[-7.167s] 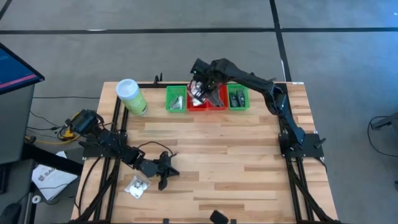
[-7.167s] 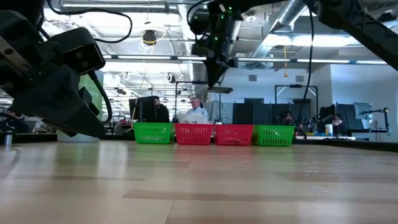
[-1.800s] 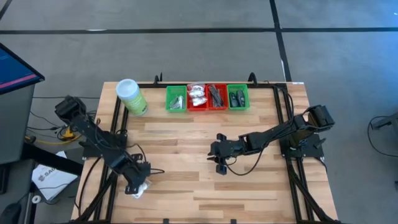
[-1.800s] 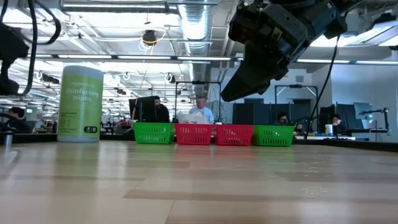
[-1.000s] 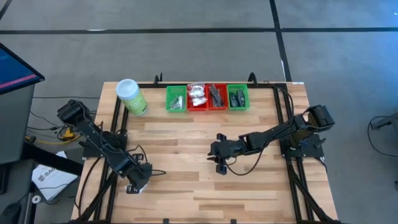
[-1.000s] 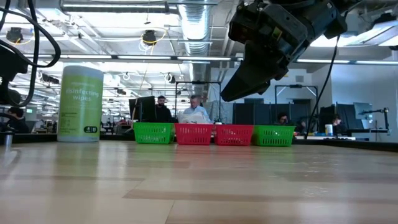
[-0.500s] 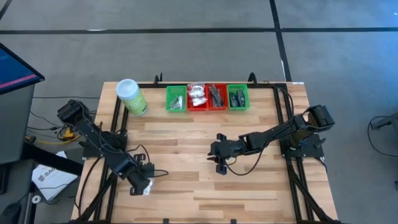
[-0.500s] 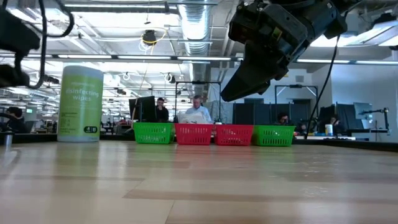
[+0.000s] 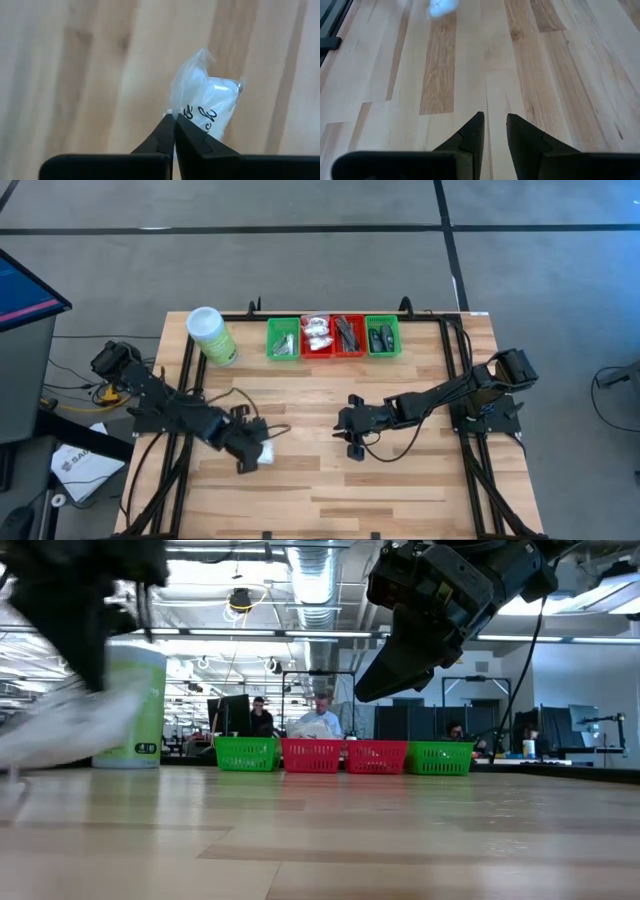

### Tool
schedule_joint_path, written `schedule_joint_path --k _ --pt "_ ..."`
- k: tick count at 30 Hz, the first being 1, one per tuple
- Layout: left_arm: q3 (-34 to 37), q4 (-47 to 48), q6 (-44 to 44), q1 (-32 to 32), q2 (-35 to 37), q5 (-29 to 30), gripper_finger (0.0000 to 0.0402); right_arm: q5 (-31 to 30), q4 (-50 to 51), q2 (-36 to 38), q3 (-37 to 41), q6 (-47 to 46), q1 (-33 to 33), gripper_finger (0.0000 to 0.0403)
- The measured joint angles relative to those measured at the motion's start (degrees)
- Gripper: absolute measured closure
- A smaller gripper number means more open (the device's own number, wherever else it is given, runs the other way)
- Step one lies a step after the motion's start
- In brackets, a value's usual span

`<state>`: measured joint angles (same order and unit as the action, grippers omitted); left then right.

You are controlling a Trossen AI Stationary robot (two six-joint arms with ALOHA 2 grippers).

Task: Pick & Place Travel size toiletries
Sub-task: Put the white cotton pack into the left red bin

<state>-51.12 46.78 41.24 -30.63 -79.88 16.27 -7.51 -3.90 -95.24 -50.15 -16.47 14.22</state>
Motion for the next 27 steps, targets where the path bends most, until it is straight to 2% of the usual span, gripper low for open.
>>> schedule_joint_path --k 11,15,21,27 --pt "-10.23 -0.13 -16.18 15.38 0.0 4.57 0.0401 0.01 -0.24 0.0 0.01 -0.04 0.42 0.0327" --pt "-12.38 -0.9 -20.74 21.32 0.0 8.37 0.0401 0.14 -2.27 0.0 0.02 -0.07 0.91 0.0327" --pt "-12.68 -7.88 -27.73 28.04 -0.36 10.65 0.0401 0.14 -2.8 0.0 0.02 -1.1 2.25 0.0327" --pt "-12.76 -17.1 -36.72 32.75 -5.29 14.86 0.0401 0.14 -3.06 0.0 0.02 -1.57 3.06 0.0327"
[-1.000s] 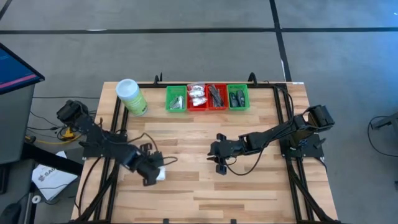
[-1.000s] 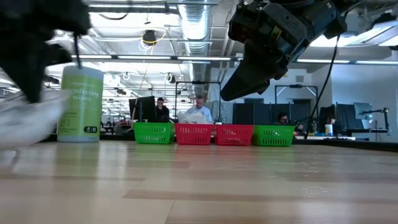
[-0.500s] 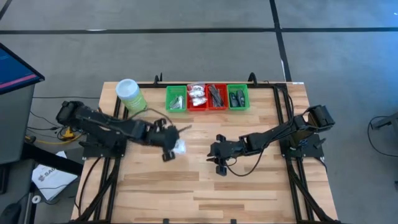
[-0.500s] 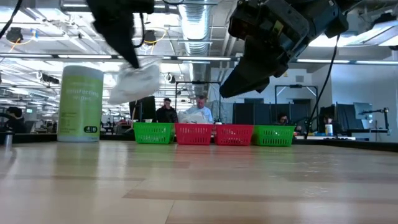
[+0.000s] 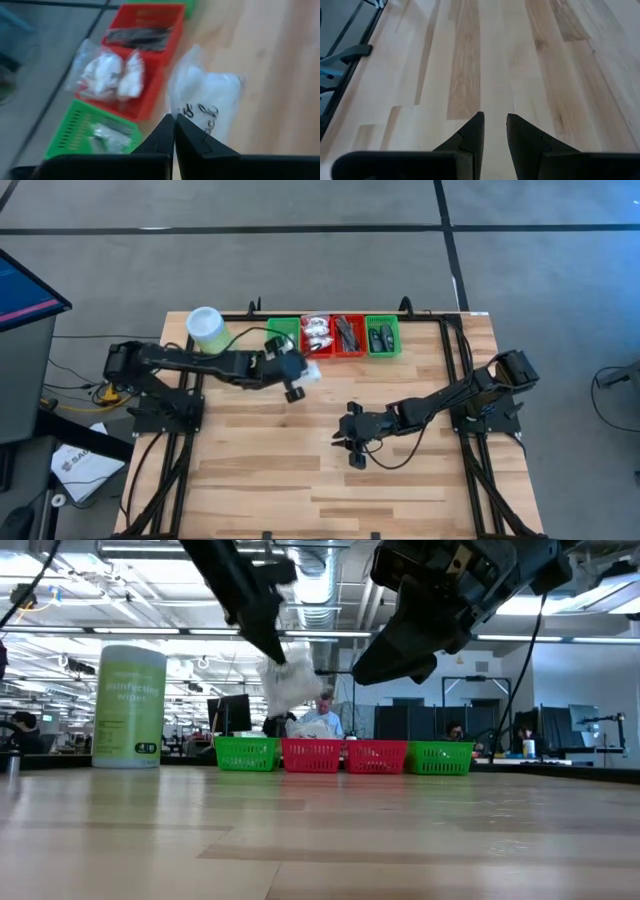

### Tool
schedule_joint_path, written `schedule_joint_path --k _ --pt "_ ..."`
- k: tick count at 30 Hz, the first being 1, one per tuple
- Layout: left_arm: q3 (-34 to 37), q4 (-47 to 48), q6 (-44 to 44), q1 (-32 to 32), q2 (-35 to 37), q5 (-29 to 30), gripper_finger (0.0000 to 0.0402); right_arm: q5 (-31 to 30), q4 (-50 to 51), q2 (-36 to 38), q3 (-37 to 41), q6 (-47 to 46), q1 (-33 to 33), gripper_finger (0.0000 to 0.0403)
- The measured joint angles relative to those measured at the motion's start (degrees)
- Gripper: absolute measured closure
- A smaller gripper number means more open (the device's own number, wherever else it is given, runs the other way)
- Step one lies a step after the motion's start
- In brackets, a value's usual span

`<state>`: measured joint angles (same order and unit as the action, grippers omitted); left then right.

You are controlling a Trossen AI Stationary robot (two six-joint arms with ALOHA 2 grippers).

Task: Pick & Place Travel size toiletries
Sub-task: Put the white cotton pack into the left red bin

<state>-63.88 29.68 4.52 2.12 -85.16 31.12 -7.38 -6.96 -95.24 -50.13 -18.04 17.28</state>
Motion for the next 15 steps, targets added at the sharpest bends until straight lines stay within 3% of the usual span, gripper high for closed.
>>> schedule_joint_path --k 7,15 --pt "0.11 -6.79 -8.98 5.14 -5.66 6.04 0.0401 -0.02 -0.41 0.0 0.0 -0.01 -0.05 0.0327" --pt "0.04 -14.12 -14.69 8.92 -5.53 6.44 0.0401 -0.02 -0.46 0.0 0.0 0.0 -0.18 0.0327"
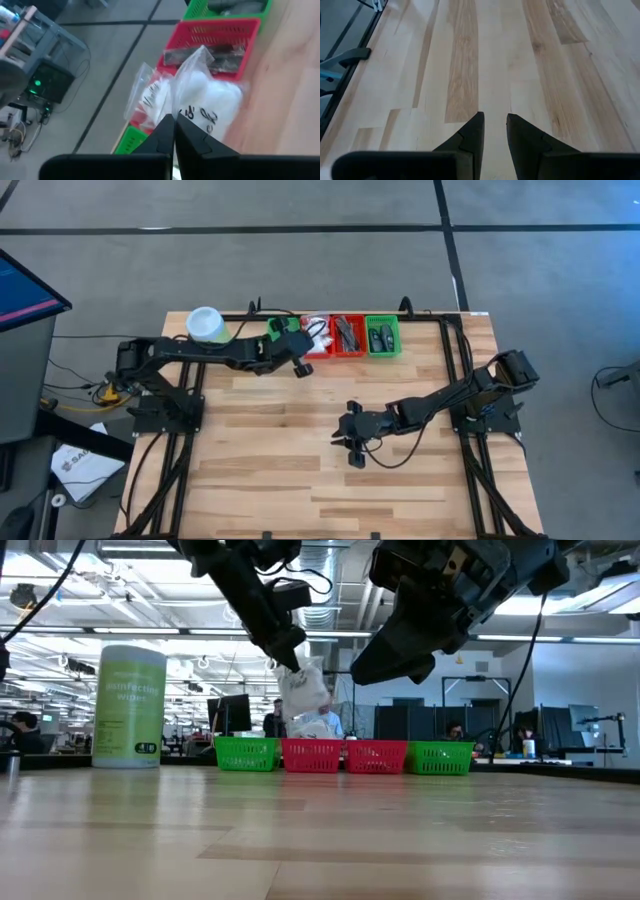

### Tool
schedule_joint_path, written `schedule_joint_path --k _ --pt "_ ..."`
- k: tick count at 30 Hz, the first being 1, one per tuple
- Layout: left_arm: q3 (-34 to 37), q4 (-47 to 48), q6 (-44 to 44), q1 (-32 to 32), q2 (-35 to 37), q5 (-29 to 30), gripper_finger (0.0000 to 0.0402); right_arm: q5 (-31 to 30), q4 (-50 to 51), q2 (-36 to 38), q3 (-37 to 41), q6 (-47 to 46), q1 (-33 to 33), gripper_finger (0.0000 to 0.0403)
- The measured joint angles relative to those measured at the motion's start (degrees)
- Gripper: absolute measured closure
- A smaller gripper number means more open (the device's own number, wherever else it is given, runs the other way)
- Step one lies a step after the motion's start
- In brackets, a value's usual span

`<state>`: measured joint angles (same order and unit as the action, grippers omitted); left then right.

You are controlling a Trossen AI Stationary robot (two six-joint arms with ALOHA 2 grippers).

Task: Pick & Place Travel size toiletries
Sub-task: Put the white cotton pack into the left red bin

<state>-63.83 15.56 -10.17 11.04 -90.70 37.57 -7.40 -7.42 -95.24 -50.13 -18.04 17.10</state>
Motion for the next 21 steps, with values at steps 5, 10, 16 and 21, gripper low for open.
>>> schedule_joint_path --k 5,10,16,21 --pt "0.0 -1.3 -1.79 0.37 -0.54 -0.01 0.0401 -0.02 0.0 0.0 0.0 0.0 0.02 0.0327" --pt "0.0 -3.58 -3.23 0.75 -3.22 0.78 0.0401 -0.03 -0.32 0.0 0.0 0.0 0.0 0.0327" --pt "0.04 -8.19 -9.96 0.75 -7.7 4.05 0.0401 -0.03 -0.41 0.0 0.0 0.0 0.02 0.0327" --pt "-0.02 -11.03 -10.71 1.25 -8.59 4.23 0.0401 -0.04 -0.27 0.0 0.0 0.01 0.02 0.0327"
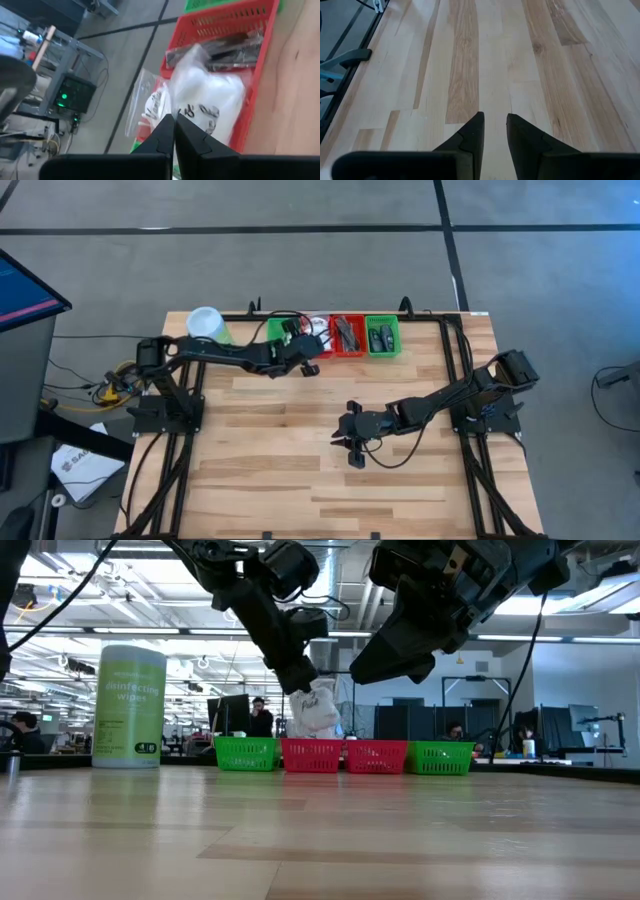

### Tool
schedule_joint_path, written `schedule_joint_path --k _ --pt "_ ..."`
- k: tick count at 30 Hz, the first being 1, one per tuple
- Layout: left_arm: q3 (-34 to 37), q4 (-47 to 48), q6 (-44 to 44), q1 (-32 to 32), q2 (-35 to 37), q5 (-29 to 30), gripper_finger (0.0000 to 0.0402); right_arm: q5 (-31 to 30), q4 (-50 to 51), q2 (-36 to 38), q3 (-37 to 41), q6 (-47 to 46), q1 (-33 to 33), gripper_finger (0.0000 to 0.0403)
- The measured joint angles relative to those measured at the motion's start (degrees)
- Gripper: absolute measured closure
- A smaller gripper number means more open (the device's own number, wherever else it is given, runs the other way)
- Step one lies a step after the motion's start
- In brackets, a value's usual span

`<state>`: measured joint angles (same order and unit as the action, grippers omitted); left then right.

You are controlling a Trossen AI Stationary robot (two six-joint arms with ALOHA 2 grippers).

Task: Pick & Place Travel size toiletries
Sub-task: Put the white cotton pack into the left red bin

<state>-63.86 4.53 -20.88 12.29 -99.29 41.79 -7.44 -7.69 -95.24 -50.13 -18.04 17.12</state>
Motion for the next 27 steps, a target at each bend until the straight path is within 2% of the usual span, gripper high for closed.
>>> schedule_joint_path --k 8,17,22,25,27 --pt "0.02 0.08 3.08 0.99 -0.13 -1.39 0.0401 0.0 0.14 0.0 0.0 0.02 0.0 0.0327" --pt "0.07 -0.02 3.17 0.92 -4.84 -1.59 0.0401 -0.02 0.15 0.0 0.0 0.02 0.04 0.0327" --pt "0.09 -0.41 3.19 0.84 -4.92 -1.79 0.0399 0.0 0.36 0.0 0.0 0.08 0.11 0.0327" --pt "0.09 -0.42 3.22 0.39 -4.92 -6.92 0.04 -0.02 0.36 0.0 0.0 0.45 0.11 0.0327" --pt "0.09 -0.31 3.31 0.18 -4.94 -7.87 0.04 -0.02 0.36 0.0 0.0 0.48 0.11 0.0327"
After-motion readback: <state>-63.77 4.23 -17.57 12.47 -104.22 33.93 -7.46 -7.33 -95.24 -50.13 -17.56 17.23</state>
